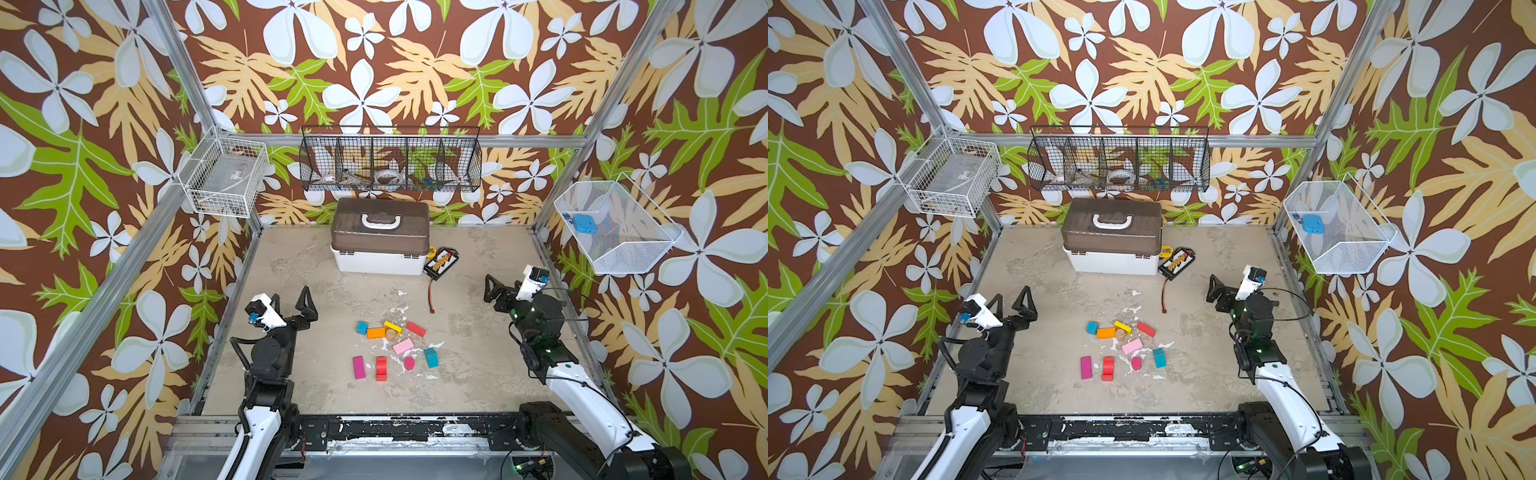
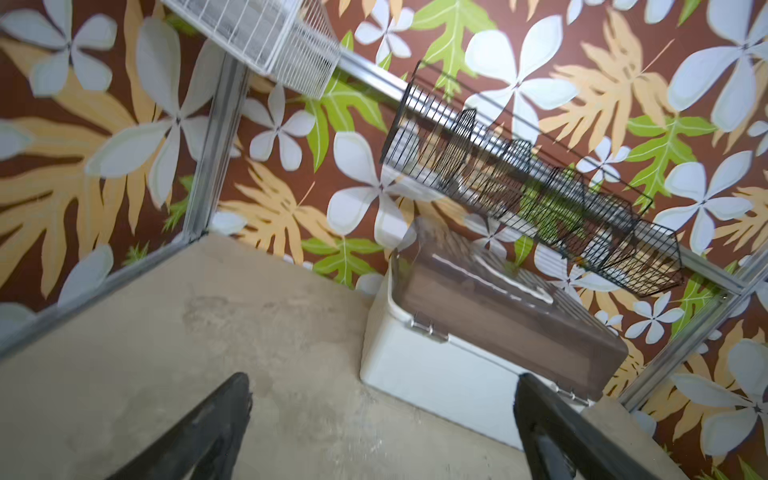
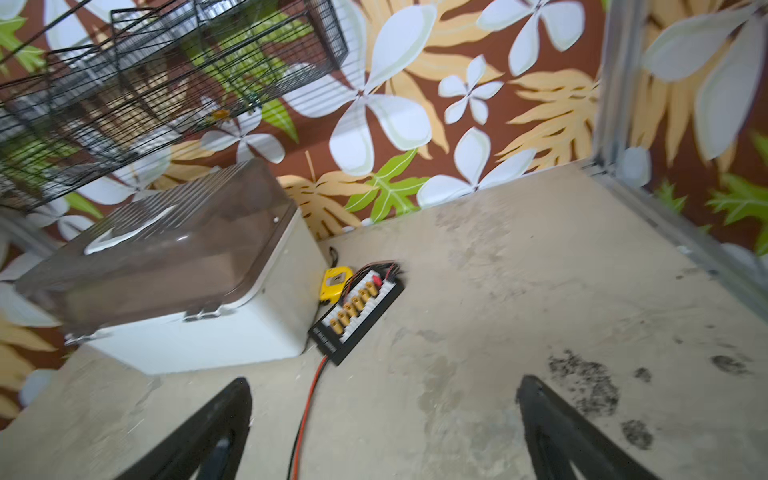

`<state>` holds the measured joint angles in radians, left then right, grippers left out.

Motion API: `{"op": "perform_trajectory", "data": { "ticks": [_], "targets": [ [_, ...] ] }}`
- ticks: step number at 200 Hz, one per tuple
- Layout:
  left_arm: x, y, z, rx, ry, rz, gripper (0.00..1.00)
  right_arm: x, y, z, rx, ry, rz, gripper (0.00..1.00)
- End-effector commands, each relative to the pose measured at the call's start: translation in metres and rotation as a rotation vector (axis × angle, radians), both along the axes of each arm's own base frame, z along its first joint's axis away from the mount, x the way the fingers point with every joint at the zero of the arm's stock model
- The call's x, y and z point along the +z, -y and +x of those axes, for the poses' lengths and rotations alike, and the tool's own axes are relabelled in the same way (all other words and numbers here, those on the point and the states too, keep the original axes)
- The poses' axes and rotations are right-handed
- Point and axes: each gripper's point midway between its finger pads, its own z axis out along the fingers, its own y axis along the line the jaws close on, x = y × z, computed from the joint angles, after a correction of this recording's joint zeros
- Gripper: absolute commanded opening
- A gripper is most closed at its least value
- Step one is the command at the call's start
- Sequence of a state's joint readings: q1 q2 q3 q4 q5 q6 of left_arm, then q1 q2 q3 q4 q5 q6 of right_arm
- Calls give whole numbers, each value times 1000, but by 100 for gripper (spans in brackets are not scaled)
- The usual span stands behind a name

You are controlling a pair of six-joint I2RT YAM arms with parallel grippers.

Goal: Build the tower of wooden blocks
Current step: 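Raise both arms and reach the right gripper toward the scattered blocks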

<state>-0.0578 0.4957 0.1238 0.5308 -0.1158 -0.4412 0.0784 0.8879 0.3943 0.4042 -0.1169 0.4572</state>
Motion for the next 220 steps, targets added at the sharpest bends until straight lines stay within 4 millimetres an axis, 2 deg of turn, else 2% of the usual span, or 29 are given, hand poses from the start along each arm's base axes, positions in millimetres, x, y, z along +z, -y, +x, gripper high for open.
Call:
{"op": "perform_trajectory", "data": {
  "ticks": [1, 13, 33, 63, 91, 115, 132, 145, 165, 191, 220],
  "targets": [
    [-21, 4, 1, -26, -85, -111, 100, 4, -33, -11, 186, 14, 111, 100],
    [-23, 4, 4, -29, -96, -141, 100, 6, -38, -12, 211, 27, 116, 100],
    [-30, 7, 13, -35, -145, -154, 100, -7, -29, -6, 133, -47, 154, 100],
    [-55, 22, 33, -109, -317, -133, 97, -14, -43, -3, 208, -55, 217, 100],
    [-89, 24, 44, -109, -484, -95, 93, -32, -87, -5, 388, -169, 198, 100],
    [-121, 12, 44, -34, -563, -92, 92, -47, -117, -15, 314, -223, 1, 100],
    [-134, 4, 45, 19, -601, -93, 88, -52, -149, -25, 386, -244, -53, 98],
    [-131, 2, 49, 33, -596, -85, 87, -58, -169, -29, 438, -276, -80, 93],
    [-124, 5, 53, 12, -544, -82, 89, -81, -190, -28, 454, -380, -172, 83],
    [-125, 11, 50, -25, -537, -83, 87, -109, -200, -24, 417, -480, -312, 74],
    [-117, 10, 42, -14, -487, -82, 87, -134, -217, -22, 452, -553, -371, 69]
  ]
}}
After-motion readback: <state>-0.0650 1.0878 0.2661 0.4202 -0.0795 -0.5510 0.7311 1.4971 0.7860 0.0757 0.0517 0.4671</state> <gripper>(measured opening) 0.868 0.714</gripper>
